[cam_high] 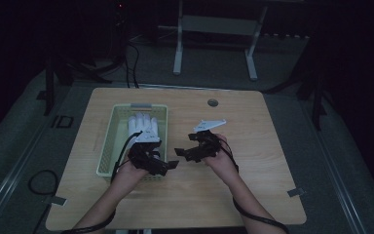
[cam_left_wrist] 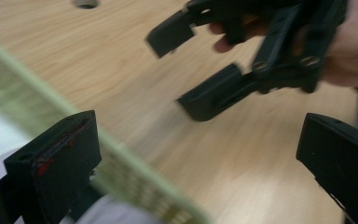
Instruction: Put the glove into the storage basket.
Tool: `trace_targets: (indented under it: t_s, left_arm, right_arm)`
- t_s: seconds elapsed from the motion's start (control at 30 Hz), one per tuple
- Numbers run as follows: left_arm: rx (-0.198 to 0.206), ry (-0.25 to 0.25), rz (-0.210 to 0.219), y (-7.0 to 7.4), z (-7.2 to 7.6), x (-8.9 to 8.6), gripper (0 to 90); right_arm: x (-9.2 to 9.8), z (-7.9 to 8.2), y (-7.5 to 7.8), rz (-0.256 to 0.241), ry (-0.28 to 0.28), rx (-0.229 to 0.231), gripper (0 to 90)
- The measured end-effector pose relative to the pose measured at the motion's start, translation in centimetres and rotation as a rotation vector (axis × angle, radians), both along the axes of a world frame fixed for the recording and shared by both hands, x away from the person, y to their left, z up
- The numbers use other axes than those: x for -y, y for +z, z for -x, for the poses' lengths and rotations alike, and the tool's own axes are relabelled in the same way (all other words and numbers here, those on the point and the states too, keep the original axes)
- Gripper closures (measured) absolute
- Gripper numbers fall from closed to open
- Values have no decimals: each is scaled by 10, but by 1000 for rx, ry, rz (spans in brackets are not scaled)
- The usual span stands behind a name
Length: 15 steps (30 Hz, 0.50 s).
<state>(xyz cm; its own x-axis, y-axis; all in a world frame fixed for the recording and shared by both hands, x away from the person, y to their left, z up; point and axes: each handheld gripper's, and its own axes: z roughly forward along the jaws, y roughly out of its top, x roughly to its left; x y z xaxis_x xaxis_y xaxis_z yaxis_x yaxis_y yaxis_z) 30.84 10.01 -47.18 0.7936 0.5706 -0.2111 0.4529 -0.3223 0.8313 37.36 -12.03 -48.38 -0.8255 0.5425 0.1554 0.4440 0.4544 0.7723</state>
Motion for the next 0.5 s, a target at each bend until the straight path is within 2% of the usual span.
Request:
trace_targets:
  t_s: [0.1,0.33,0.5]
  left_arm:
    - [26,-38,-24,-1,7,16,0]
    - [19,-126,-16,-6,18,47,0]
    - [32,-172,-25,-12,28,65,0]
  right_arm:
    - [10,2,-2,4,-5,1,143]
    - [33,5,-6,-6,-16,-5,143]
    - [51,8,-13,-6,-24,-14,143]
